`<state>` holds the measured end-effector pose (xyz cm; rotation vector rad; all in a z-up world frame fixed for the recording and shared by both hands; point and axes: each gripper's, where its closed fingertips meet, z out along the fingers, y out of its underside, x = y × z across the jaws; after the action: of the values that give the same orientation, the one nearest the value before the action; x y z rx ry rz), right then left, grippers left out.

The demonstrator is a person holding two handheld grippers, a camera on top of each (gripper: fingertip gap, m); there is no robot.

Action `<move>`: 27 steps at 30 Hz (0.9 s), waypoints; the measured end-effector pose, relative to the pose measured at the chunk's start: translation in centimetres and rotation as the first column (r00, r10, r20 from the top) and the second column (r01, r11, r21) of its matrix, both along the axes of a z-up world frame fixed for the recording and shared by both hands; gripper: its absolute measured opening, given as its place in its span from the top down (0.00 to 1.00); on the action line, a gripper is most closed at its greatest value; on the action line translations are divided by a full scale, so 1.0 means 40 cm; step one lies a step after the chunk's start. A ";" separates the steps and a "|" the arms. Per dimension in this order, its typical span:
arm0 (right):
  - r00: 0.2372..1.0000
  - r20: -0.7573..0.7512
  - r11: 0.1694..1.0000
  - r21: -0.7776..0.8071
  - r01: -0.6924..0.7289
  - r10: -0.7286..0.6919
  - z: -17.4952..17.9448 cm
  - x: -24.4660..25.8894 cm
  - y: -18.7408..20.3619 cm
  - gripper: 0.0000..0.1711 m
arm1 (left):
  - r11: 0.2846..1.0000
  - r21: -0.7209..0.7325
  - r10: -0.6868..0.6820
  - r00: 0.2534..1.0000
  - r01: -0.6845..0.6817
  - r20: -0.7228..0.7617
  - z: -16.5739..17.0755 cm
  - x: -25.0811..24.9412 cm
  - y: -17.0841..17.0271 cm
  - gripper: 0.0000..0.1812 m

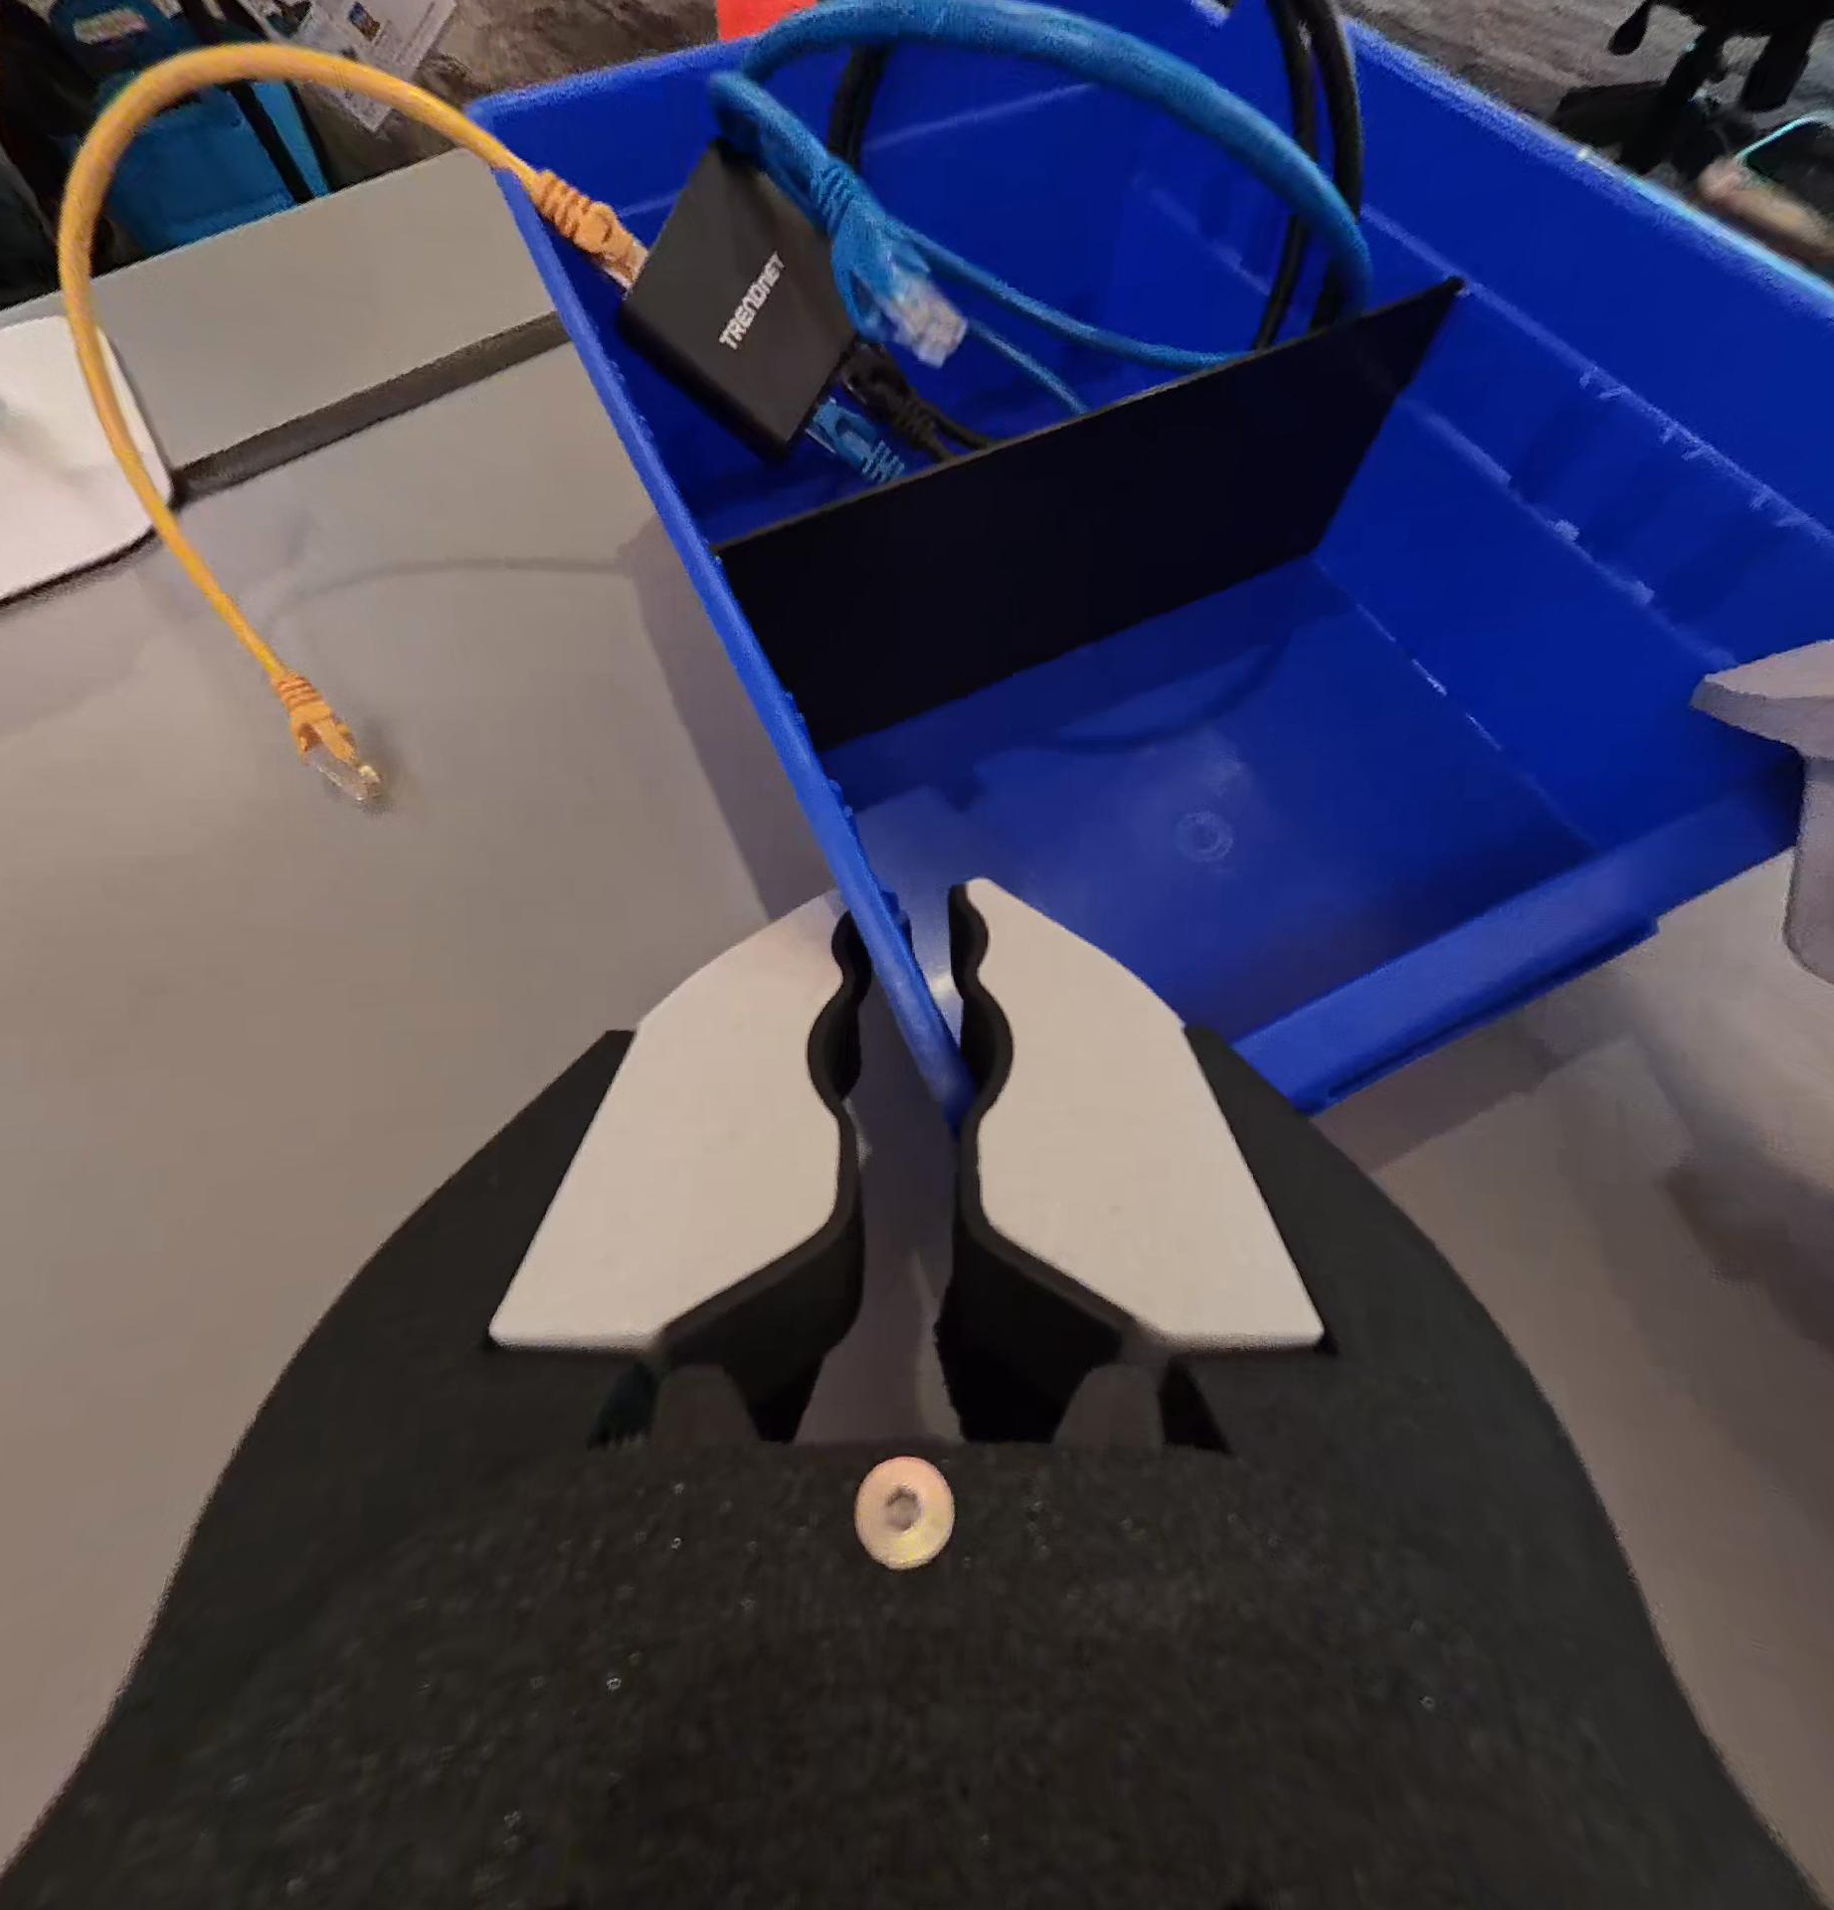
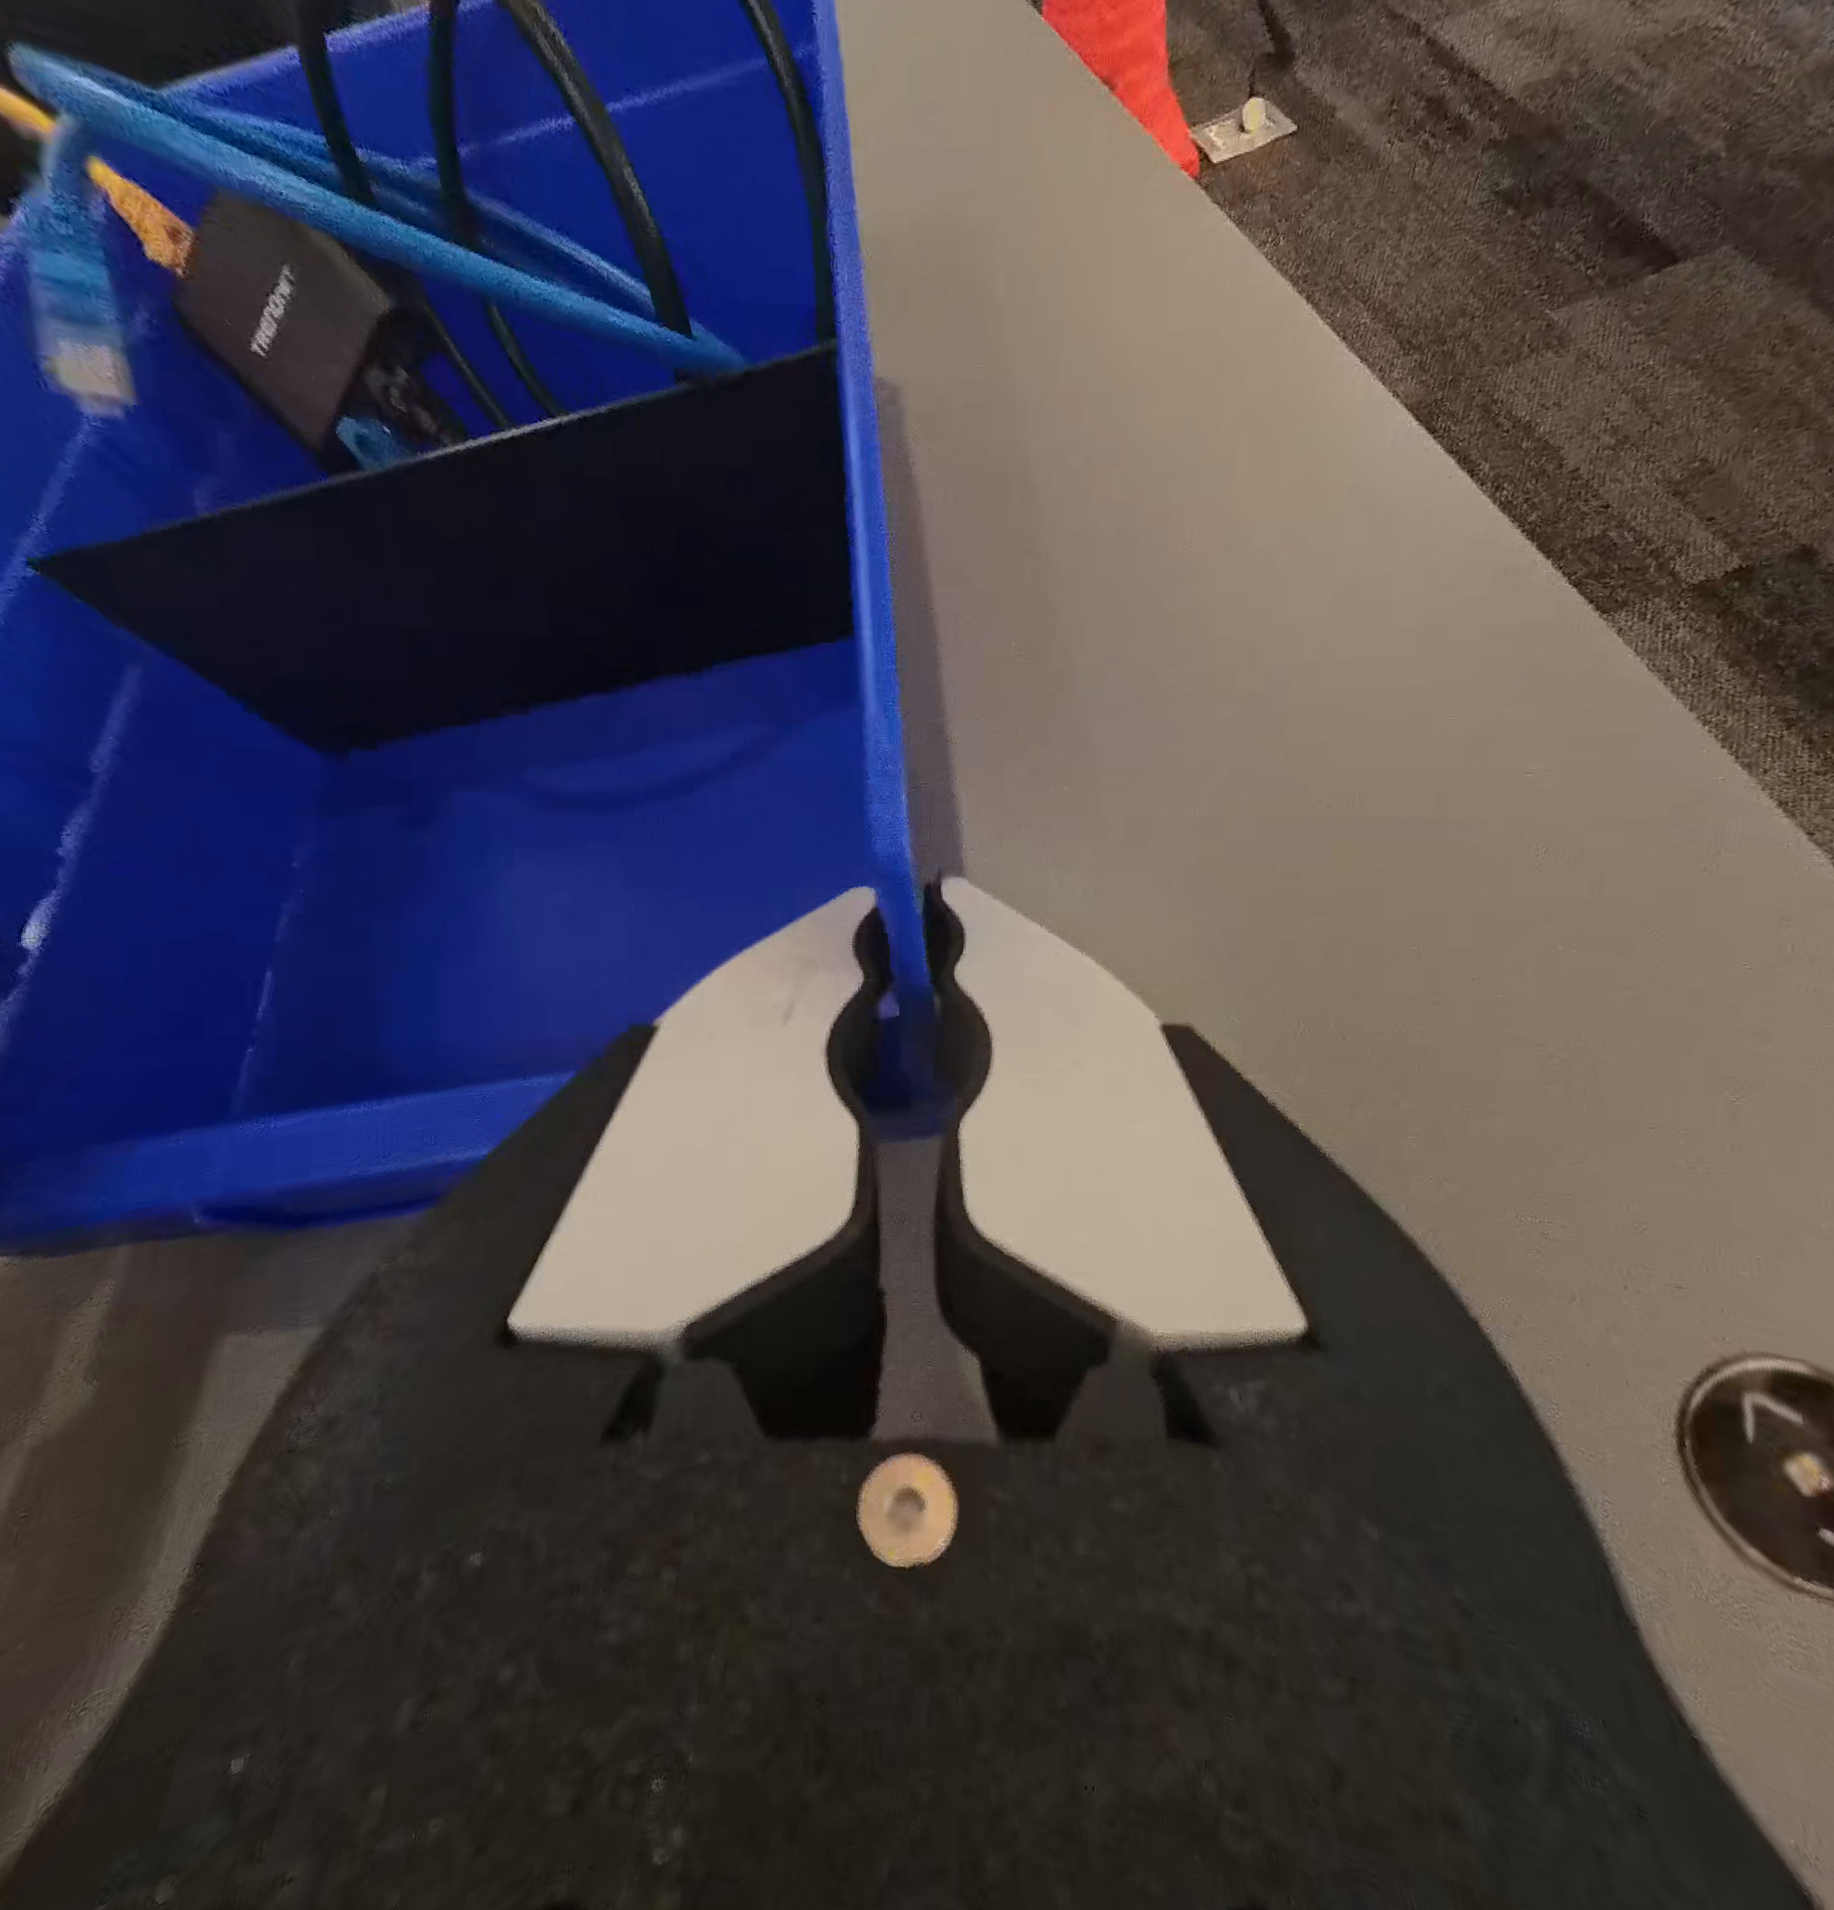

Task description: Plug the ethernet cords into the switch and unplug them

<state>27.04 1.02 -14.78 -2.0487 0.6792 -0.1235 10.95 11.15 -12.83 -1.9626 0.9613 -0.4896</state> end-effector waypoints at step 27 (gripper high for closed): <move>0.872 0.172 0.883 0.024 -0.470 0.459 0.064 -0.607 0.116 0.89 | 0.964 0.094 0.225 0.955 -0.247 0.194 0.097 -0.740 0.039 0.77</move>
<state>2.74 5.66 -12.23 -2.0547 0.0740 0.0138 -18.67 12.71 -8.95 -1.8600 0.6164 -0.4556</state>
